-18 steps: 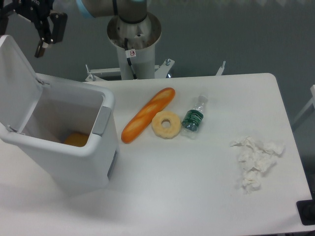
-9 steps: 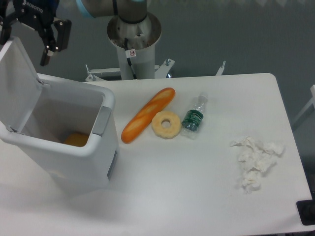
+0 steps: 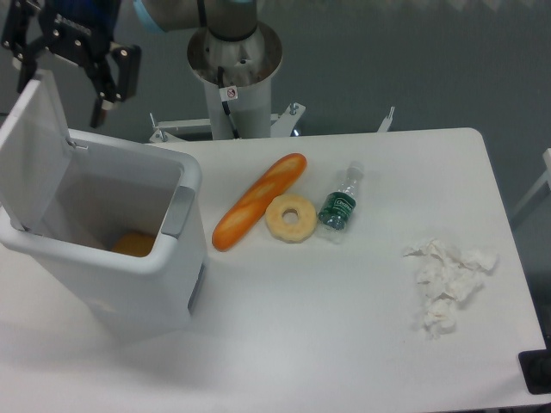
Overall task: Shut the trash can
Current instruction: 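Push the white lid forward and down with the gripper, then press the lid down onto the trash can rim with the gripper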
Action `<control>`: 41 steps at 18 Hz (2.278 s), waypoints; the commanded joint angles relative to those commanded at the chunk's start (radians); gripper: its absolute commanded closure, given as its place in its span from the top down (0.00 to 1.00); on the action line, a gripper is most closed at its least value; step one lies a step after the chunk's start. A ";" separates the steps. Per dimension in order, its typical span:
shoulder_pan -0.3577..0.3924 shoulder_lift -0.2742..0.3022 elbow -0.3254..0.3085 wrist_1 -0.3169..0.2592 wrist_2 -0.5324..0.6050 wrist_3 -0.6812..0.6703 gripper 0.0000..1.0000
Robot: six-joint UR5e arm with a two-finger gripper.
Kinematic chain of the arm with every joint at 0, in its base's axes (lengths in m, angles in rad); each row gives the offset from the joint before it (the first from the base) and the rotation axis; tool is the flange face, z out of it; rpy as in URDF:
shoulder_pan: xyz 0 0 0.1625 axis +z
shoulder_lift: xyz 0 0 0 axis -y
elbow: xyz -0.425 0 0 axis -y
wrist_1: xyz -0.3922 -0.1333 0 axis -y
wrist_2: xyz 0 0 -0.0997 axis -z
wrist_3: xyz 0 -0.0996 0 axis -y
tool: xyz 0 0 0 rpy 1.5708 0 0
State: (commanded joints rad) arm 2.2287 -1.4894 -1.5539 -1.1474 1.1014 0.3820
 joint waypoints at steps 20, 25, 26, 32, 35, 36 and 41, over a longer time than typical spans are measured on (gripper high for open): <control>0.065 -0.104 -0.008 0.055 0.072 0.029 1.00; 0.069 -0.124 -0.011 0.055 0.086 0.040 1.00; 0.071 -0.129 -0.011 0.055 0.090 0.040 1.00; 0.083 -0.147 -0.011 0.055 0.123 0.061 1.00; 0.083 -0.155 -0.011 0.057 0.124 0.066 1.00; 0.083 -0.160 -0.009 0.057 0.126 0.067 1.00; 0.083 -0.178 -0.011 0.067 0.130 0.067 1.00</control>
State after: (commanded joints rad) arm 2.3117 -1.6674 -1.5646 -1.0799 1.2318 0.4495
